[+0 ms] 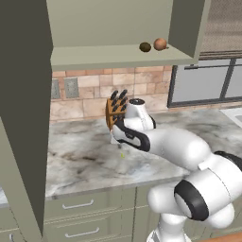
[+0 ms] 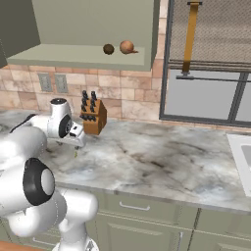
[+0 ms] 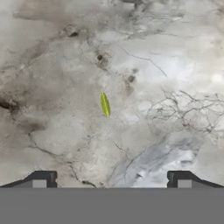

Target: Pick the kiwi, lemon wedge, onion from the counter and place them in the cabinet. Then close the cabinet.

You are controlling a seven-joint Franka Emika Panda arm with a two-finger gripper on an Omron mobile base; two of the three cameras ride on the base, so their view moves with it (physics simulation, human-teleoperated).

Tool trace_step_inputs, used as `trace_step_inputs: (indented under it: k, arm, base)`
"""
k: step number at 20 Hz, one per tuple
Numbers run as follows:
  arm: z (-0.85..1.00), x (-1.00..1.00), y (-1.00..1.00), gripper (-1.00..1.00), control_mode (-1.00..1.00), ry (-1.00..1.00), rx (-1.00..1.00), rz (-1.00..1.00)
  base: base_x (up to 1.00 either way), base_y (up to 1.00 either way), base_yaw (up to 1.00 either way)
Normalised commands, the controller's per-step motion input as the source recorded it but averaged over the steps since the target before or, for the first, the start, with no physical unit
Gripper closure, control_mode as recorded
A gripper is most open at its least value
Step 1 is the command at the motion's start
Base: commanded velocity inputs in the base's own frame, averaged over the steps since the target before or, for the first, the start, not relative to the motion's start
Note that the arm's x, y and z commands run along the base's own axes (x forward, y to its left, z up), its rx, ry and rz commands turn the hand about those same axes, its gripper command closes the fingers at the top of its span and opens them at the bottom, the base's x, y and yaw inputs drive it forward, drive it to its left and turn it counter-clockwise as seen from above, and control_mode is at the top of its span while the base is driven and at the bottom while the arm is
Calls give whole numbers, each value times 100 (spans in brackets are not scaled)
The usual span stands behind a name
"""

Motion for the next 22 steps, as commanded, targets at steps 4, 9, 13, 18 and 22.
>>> trace_step_inputs:
  k: [4, 9, 13, 18, 22]
  arm:
    - [-35, 22, 0, -100, -100, 6, 0, 0]
    - [-41, 16, 5, -100, -100, 3, 0, 0]
    - [-39, 20, 7, -100, -100, 0, 0, 0]
    - [-29, 23, 1, -100, -100, 0, 0, 0]
    - [-22, 14, 0, -100, -100, 0, 0, 0]
  base:
    - [0, 0, 0]
    - [0, 0, 0]
    - [0, 0, 0]
    - [0, 0, 0]
    - [0, 0, 0]
